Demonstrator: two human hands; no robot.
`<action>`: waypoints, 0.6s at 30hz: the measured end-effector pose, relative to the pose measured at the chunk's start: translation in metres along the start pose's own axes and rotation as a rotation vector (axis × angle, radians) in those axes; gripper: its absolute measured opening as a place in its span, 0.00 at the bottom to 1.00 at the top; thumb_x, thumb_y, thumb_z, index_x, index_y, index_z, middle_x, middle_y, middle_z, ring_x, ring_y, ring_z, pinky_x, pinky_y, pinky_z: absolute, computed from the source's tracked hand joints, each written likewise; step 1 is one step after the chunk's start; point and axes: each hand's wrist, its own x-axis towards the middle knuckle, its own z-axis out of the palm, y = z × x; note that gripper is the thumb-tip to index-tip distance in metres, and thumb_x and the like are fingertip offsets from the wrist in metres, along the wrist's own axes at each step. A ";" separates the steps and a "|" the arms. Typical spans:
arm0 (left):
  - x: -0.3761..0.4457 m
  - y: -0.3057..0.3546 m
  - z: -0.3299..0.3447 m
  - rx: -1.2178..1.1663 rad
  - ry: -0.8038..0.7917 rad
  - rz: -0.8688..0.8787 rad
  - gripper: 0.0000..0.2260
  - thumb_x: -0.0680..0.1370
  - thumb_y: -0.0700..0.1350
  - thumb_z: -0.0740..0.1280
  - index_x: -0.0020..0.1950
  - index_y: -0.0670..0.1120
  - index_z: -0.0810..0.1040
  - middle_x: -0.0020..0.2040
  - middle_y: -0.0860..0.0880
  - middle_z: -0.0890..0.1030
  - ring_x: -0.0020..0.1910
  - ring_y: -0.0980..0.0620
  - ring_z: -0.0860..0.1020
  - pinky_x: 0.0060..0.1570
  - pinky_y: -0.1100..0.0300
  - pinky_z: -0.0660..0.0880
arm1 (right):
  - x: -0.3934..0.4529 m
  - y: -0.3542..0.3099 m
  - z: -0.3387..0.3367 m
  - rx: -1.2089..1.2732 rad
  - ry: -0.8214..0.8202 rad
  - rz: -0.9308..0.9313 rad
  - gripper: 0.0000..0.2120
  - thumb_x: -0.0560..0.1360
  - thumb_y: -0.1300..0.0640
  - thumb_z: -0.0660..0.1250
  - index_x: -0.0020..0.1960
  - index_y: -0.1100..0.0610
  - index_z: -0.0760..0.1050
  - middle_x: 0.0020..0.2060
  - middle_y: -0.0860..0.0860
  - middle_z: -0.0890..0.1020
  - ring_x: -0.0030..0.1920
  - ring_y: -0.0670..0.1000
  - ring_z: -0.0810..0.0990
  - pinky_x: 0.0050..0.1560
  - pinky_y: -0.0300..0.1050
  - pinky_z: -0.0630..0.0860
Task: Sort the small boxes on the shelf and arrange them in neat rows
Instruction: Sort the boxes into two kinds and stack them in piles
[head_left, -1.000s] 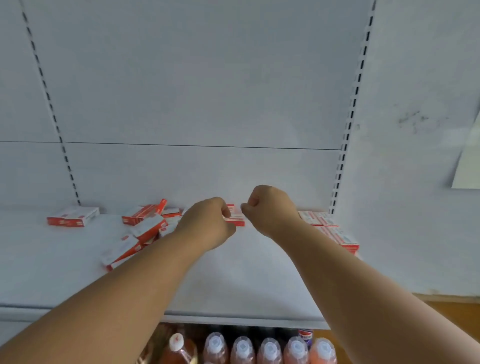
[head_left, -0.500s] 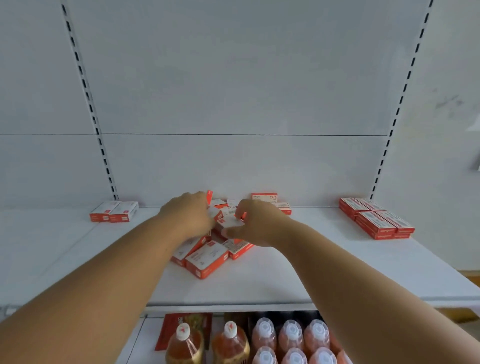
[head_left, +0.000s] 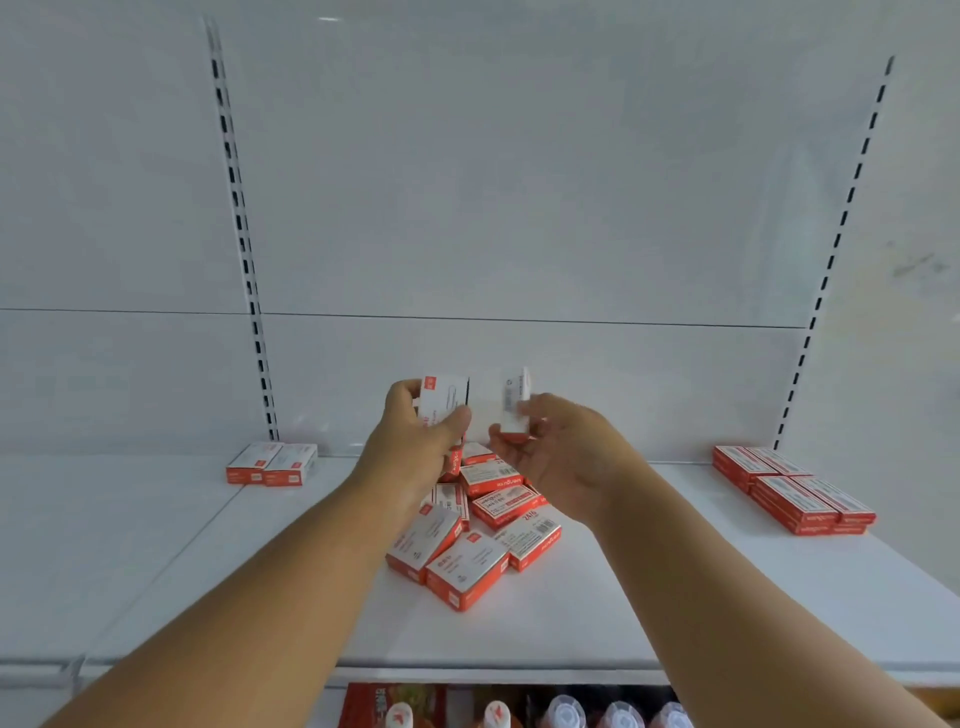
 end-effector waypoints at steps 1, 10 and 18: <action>0.000 -0.003 -0.002 -0.033 0.004 -0.024 0.11 0.80 0.52 0.65 0.61 0.57 0.68 0.51 0.51 0.82 0.41 0.50 0.86 0.42 0.50 0.83 | 0.002 0.003 0.001 -0.076 -0.018 -0.020 0.19 0.74 0.69 0.66 0.64 0.70 0.71 0.56 0.65 0.80 0.50 0.60 0.82 0.49 0.49 0.81; -0.015 -0.008 -0.056 -0.044 0.126 -0.061 0.09 0.81 0.41 0.62 0.58 0.51 0.75 0.50 0.50 0.83 0.47 0.53 0.82 0.44 0.57 0.81 | 0.017 0.030 0.040 -0.640 -0.101 -0.035 0.08 0.79 0.64 0.64 0.57 0.60 0.77 0.48 0.55 0.86 0.47 0.57 0.86 0.51 0.58 0.81; -0.013 -0.026 -0.164 0.374 0.189 -0.091 0.07 0.72 0.40 0.74 0.45 0.52 0.82 0.43 0.51 0.84 0.43 0.51 0.83 0.51 0.53 0.79 | 0.039 0.081 0.113 -1.087 -0.004 -0.116 0.11 0.74 0.60 0.71 0.55 0.55 0.75 0.45 0.54 0.85 0.44 0.57 0.85 0.46 0.57 0.83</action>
